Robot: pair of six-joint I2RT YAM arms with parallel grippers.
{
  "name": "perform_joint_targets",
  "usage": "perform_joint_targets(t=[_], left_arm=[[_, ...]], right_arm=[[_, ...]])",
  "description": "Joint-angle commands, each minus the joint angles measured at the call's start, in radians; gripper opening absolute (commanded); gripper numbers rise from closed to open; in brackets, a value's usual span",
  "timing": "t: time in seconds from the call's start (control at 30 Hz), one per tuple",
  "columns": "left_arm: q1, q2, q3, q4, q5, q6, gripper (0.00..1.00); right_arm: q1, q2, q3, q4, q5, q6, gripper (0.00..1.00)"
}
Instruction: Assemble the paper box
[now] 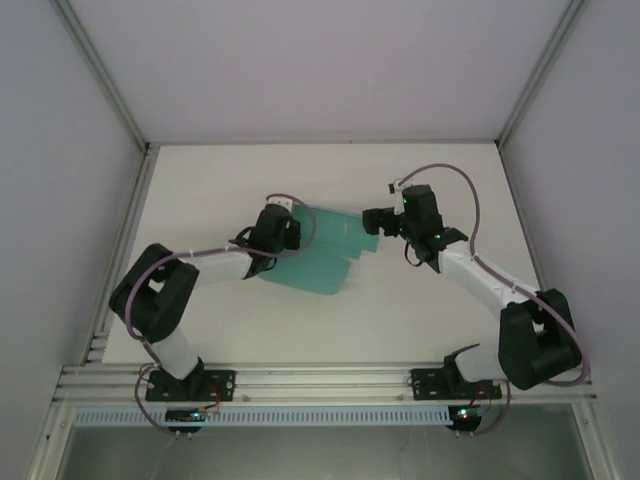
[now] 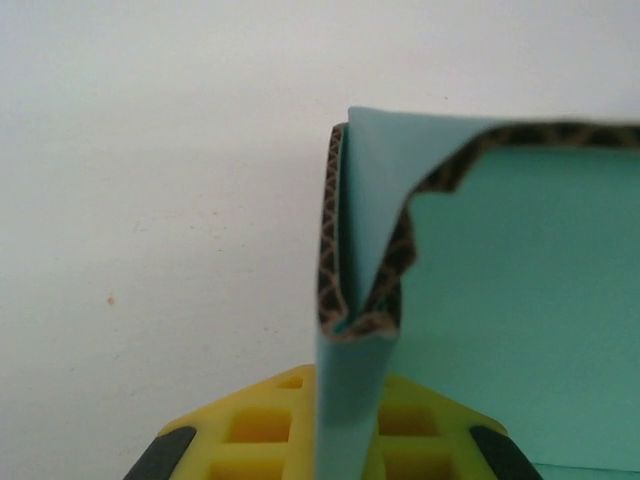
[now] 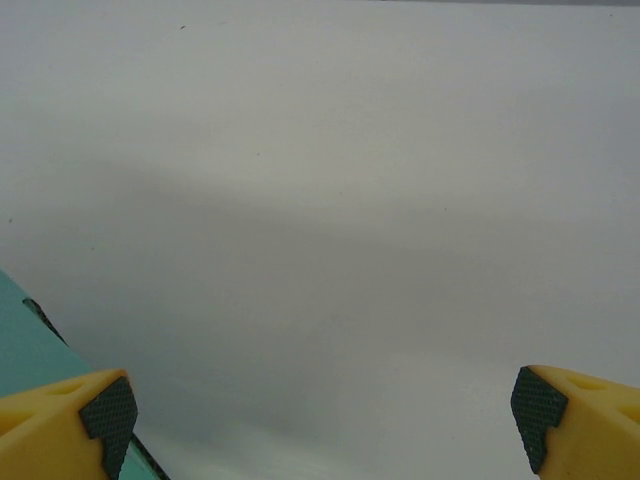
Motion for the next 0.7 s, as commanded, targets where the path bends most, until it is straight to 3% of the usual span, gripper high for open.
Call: perform_joint_targets(t=[0.0, 0.13, 0.33, 0.53, 0.67], left_arm=[[0.051, -0.058, -0.01, 0.109, 0.25, -0.051, 0.0], [0.11, -0.063, -0.052, 0.19, 0.415, -0.072, 0.0], [0.135, -0.066, -0.075, 0.263, 0.562, -0.092, 0.0], [0.133, -0.058, -0.053, 0.241, 0.591, -0.097, 0.0], [0.128, -0.056, -0.033, 0.216, 0.572, -0.101, 0.0]], right_arm=[[-0.02, -0.039, -0.048, 0.02, -0.024, 0.048, 0.99], [-0.069, -0.098, -0.1, 0.054, -0.102, 0.075, 0.99], [-0.081, -0.13, -0.165, 0.092, -0.121, 0.069, 0.99], [-0.049, -0.09, -0.183, 0.178, -0.114, 0.045, 0.99], [-0.015, -0.053, -0.162, 0.184, -0.02, 0.047, 0.99]])
